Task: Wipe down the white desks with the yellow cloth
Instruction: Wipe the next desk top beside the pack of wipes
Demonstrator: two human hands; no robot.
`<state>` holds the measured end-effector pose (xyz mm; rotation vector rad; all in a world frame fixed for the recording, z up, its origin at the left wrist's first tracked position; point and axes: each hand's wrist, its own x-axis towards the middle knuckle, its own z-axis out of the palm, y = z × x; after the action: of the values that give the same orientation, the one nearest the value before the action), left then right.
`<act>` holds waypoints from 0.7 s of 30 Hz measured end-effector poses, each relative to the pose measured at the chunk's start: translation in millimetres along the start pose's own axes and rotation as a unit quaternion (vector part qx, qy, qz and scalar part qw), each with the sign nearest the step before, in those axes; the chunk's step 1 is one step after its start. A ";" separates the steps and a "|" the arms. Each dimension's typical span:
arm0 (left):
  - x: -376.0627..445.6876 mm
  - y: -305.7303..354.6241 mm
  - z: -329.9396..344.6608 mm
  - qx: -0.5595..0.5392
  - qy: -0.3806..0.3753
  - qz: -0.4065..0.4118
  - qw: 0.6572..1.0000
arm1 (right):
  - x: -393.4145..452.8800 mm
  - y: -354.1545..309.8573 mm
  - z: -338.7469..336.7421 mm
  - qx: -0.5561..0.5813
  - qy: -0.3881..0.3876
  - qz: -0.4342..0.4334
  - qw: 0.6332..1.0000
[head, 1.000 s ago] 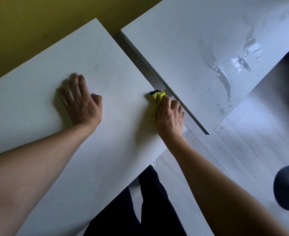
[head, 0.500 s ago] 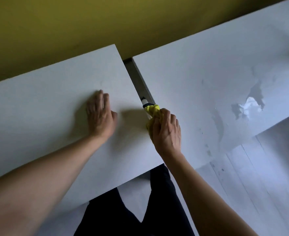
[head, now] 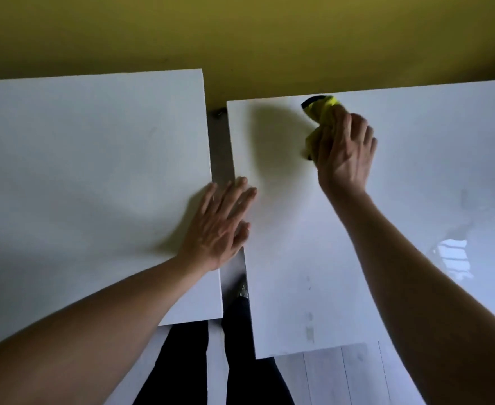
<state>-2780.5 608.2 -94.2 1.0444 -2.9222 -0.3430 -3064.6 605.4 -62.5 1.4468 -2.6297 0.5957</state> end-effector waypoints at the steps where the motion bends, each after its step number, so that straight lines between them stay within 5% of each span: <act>1: -0.7 -0.4 2.2 0.004 0.004 0.000 1.000 | 9.9 8.5 10.1 -0.007 -0.005 0.007 1.000; 5: 0.1 -0.6 6.4 0.009 0.026 -0.008 1.000 | 36.7 20.6 48.1 0.051 -0.033 0.031 0.998; 11: -0.9 0.0 7.6 0.004 0.022 -0.015 1.000 | 44.7 -93.7 91.7 0.128 -0.067 -0.174 0.974; 14: -1.2 -1.6 5.6 0.011 0.015 -0.015 1.000 | 34.3 -129.4 97.6 0.126 -0.103 -0.195 0.967; 17: -0.6 -1.7 4.1 0.015 0.018 -0.018 1.000 | 39.4 -104.4 92.2 0.116 -0.094 -0.193 0.970; 21: 0.6 1.5 4.2 0.013 0.045 -0.017 0.999 | 55.0 -22.7 72.0 0.086 -0.044 -0.083 0.992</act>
<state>-2782.3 609.8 -98.0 1.0830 -2.8413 -0.2519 -3067.9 524.0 -108.1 1.7588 -2.5410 0.7738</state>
